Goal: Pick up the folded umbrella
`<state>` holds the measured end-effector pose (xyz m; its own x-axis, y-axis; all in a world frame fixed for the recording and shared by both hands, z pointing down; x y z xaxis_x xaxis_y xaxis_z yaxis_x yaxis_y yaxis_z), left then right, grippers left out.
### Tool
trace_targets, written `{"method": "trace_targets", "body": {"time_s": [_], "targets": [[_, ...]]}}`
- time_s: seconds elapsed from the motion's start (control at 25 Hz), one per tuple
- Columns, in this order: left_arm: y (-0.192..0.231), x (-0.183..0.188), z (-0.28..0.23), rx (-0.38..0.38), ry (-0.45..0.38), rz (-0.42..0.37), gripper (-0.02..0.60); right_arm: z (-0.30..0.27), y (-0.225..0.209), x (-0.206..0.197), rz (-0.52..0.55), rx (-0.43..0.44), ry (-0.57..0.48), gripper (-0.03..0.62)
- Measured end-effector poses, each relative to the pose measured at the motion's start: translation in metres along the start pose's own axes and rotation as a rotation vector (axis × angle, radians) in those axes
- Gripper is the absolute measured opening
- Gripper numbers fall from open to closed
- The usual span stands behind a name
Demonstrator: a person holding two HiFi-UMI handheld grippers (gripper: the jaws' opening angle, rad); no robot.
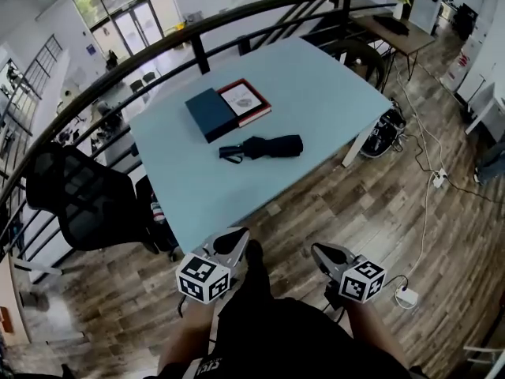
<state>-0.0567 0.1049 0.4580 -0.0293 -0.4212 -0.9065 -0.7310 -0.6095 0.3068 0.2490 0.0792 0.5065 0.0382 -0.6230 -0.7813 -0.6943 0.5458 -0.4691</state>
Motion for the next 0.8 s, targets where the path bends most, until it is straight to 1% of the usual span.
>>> {"method": "trace_targets", "body": {"time_s": [0.08, 0.2, 0.4, 0.52, 0.6, 0.64, 0.72, 0.8], "targets": [[0.028, 0.009, -0.010, -0.011, -0.014, 0.003, 0.008, -0.026, -0.004, 0.017, 0.025, -0.008, 0.013, 0.002], [0.076, 0.029, -0.025, -0.028, -0.024, -0.003, 0.008, -0.072, -0.010, 0.054, 0.064, -0.030, 0.018, 0.002], [0.161, 0.074, -0.042, -0.074, -0.009, -0.061, 0.008, -0.162, 0.004, 0.123, 0.092, -0.028, -0.025, 0.002], [0.196, 0.098, -0.050, -0.101, 0.017, -0.118, 0.008, -0.204, 0.014, 0.153, 0.100, -0.016, -0.057, 0.002], [0.212, 0.108, -0.058, -0.109, 0.032, -0.138, 0.008, -0.222, 0.017, 0.165, 0.091, -0.006, -0.058, 0.002], [0.218, 0.110, -0.061, -0.108, 0.033, -0.133, 0.008, -0.227, 0.017, 0.167, 0.088, -0.001, -0.048, 0.002], [0.229, 0.111, -0.067, -0.102, 0.025, -0.107, 0.008, -0.235, 0.009, 0.166, 0.082, -0.002, -0.022, 0.002], [0.238, 0.111, -0.075, -0.095, 0.021, -0.082, 0.008, -0.239, -0.005, 0.163, 0.055, -0.019, -0.002, 0.002]]}}
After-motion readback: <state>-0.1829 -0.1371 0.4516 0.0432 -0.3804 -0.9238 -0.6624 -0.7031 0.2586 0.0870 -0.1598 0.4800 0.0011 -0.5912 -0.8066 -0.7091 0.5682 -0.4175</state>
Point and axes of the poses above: the fingertips, and each gripper's own axes: z backward along the fingers, y to its left, x out of its top, the point moved 10 cm from there along z, backward along the fingers, and after that the axes turned 11 degrees about -x, right-handed, at the moved point
